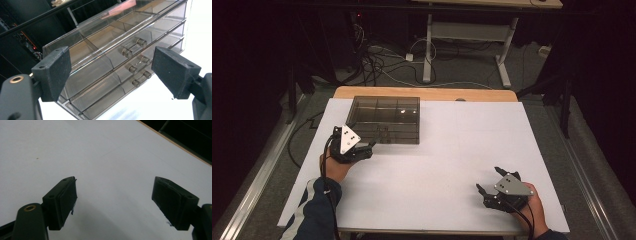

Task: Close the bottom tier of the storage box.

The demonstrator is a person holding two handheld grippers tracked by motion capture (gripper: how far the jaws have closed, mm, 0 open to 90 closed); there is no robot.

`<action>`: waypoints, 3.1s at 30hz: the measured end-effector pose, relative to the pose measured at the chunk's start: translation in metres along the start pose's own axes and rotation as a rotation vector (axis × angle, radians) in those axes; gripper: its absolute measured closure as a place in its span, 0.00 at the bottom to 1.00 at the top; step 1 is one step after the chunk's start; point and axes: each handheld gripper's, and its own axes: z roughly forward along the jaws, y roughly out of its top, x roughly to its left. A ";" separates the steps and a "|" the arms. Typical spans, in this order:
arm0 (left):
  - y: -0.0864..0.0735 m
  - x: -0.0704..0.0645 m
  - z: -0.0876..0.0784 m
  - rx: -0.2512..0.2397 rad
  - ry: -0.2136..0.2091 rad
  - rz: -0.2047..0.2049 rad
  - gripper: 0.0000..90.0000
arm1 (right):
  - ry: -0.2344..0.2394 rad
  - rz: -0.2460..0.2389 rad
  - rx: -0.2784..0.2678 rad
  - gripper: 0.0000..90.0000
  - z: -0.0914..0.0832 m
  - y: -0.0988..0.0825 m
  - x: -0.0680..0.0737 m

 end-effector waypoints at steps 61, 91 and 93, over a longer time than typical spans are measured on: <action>0.027 -0.031 -0.017 -0.084 -0.088 0.054 0.18 | 0.043 -0.021 -0.006 0.23 -0.001 0.004 0.010; 0.041 -0.058 -0.028 -0.111 -0.153 0.096 0.18 | 0.066 -0.043 -0.015 0.23 -0.002 0.010 0.019; 0.041 -0.060 -0.029 -0.109 -0.159 0.104 0.18 | 0.070 -0.043 -0.018 0.23 -0.002 0.010 0.019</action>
